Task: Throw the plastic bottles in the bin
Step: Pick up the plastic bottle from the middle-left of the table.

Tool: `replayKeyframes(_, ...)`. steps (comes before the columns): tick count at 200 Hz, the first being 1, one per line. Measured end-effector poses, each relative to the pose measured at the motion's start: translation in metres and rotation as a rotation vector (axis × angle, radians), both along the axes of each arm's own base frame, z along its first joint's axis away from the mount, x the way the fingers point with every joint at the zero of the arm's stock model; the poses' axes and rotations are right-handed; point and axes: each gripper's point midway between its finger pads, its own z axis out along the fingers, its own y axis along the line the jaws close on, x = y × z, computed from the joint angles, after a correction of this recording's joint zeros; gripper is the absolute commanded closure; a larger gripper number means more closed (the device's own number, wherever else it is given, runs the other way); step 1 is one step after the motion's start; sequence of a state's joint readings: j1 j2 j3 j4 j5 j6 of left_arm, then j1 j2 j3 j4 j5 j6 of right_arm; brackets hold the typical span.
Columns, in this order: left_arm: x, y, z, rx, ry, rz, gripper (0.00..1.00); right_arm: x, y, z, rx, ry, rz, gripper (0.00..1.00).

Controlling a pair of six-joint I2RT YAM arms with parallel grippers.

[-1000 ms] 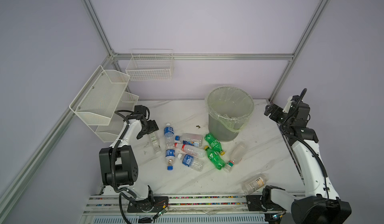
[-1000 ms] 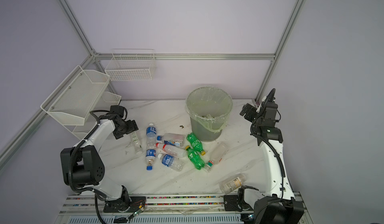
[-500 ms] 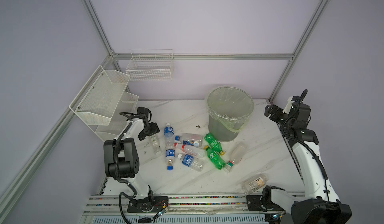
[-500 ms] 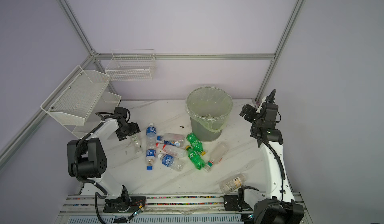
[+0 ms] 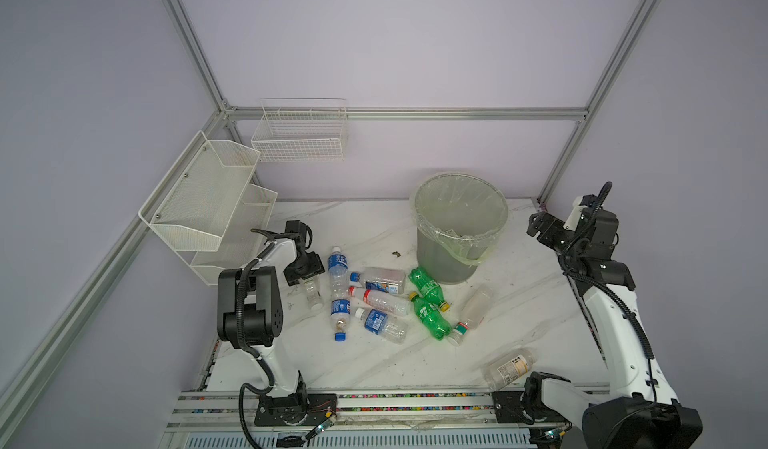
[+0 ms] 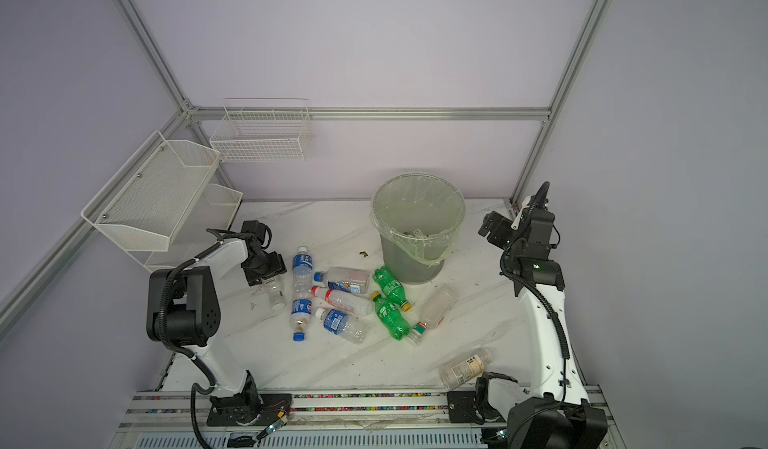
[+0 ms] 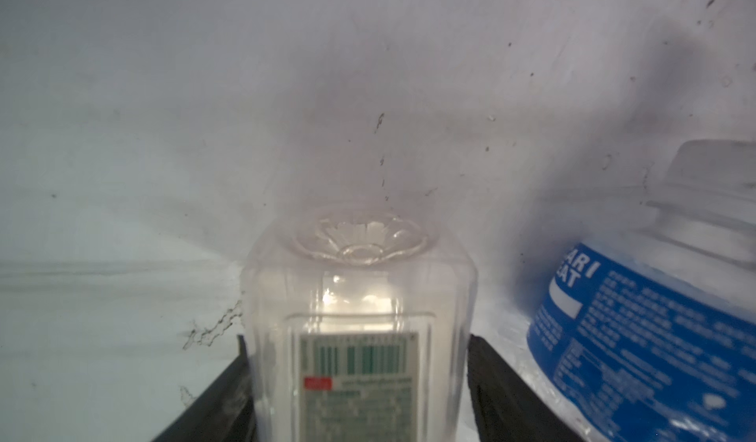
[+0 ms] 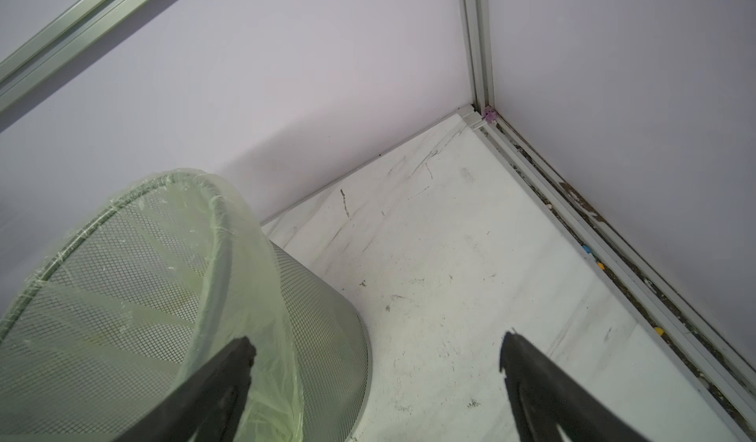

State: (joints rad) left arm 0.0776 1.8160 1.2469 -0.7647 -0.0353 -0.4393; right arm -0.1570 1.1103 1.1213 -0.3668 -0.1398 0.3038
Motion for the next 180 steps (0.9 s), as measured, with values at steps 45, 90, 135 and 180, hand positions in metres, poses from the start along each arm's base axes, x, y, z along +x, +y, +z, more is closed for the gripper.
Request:
replayKeyframes(45, 0.000, 0.001, 0.000, 0.017, 0.004, -0.016, 0.42, 0.000, 0.000, 0.000, -0.003, -0.003, 0.000, 0.03)
replayKeyframes(90, 0.000, 0.000, 0.000, 0.025, 0.006, -0.034, 0.50, -0.002, 0.000, 0.002, -0.004, -0.012, 0.000, 0.03)
replayKeyframes(135, -0.003, 0.000, 0.019, 0.028, -0.024, -0.045, 0.50, -0.002, 0.000, 0.003, -0.005, -0.016, -0.002, 0.03)
replayKeyframes(180, 0.013, -0.012, 0.082, -0.034, -0.168, -0.064, 0.50, -0.002, -0.001, 0.003, -0.007, -0.016, -0.004, 0.03)
